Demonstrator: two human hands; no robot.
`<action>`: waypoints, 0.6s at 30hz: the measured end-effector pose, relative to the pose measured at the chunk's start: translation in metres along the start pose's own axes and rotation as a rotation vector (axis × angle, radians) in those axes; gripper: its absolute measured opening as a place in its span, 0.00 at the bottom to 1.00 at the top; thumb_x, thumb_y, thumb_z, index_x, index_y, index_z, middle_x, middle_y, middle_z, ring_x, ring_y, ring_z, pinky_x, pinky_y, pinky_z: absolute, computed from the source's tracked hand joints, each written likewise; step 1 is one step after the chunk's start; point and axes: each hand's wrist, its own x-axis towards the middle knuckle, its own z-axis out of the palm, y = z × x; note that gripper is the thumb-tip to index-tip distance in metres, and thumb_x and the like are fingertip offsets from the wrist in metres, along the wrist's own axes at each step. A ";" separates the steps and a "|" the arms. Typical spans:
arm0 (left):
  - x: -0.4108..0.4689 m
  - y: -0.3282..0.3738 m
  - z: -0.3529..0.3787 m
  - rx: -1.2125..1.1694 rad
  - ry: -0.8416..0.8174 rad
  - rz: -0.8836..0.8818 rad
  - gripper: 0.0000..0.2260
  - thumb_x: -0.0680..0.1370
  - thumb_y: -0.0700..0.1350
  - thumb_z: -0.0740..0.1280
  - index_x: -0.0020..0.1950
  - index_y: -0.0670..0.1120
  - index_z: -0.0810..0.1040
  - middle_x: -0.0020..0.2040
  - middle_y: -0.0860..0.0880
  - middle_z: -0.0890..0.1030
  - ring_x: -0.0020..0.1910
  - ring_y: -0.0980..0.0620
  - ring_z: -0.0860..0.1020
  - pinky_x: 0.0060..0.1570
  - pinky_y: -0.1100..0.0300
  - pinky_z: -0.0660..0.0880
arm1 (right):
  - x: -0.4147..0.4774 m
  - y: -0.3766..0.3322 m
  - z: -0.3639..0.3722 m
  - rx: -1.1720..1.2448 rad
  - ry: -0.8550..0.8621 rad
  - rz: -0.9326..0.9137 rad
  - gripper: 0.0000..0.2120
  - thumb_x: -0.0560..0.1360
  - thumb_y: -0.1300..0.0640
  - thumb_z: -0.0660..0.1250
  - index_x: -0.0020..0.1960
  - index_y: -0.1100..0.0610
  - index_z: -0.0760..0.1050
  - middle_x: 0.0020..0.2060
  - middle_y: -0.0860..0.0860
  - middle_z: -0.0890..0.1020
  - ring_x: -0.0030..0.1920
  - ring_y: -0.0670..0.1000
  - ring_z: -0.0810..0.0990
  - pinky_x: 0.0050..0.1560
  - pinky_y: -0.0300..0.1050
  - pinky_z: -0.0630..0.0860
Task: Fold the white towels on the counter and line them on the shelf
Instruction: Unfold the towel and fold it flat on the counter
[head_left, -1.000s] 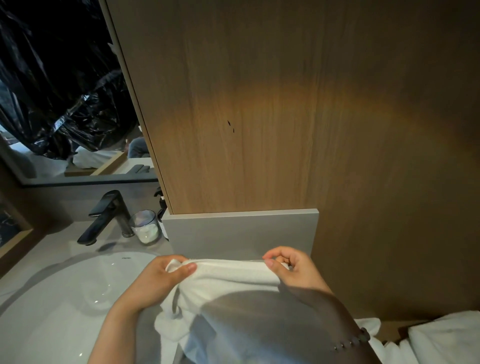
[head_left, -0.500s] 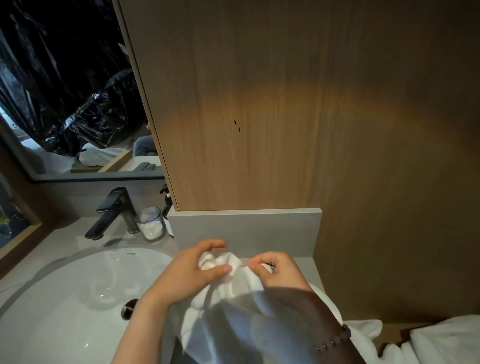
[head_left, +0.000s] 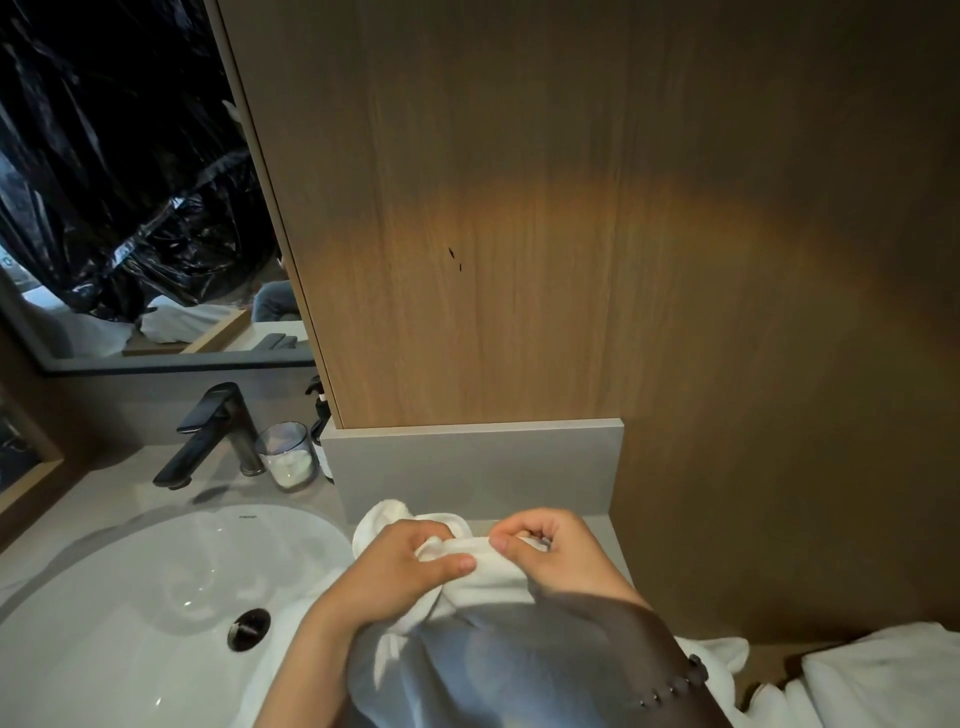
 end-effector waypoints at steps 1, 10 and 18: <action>-0.001 -0.002 -0.002 -0.013 0.008 -0.007 0.13 0.72 0.50 0.72 0.31 0.49 0.75 0.31 0.51 0.69 0.30 0.60 0.67 0.32 0.69 0.63 | -0.001 0.001 -0.002 -0.006 -0.007 0.020 0.11 0.74 0.58 0.69 0.35 0.45 0.80 0.34 0.39 0.83 0.40 0.38 0.79 0.49 0.35 0.73; -0.017 -0.010 -0.019 -0.080 0.061 -0.119 0.10 0.71 0.50 0.74 0.32 0.49 0.79 0.32 0.54 0.72 0.32 0.60 0.71 0.36 0.67 0.67 | -0.009 0.006 -0.023 -0.447 -0.016 0.057 0.11 0.76 0.46 0.64 0.35 0.39 0.72 0.39 0.33 0.77 0.58 0.46 0.69 0.59 0.42 0.57; -0.021 -0.017 -0.036 -0.008 0.237 -0.179 0.10 0.68 0.50 0.76 0.29 0.55 0.79 0.36 0.46 0.80 0.36 0.53 0.77 0.41 0.62 0.71 | -0.009 0.010 -0.035 -0.361 0.151 0.004 0.03 0.76 0.53 0.67 0.44 0.46 0.76 0.45 0.41 0.79 0.52 0.43 0.76 0.60 0.41 0.66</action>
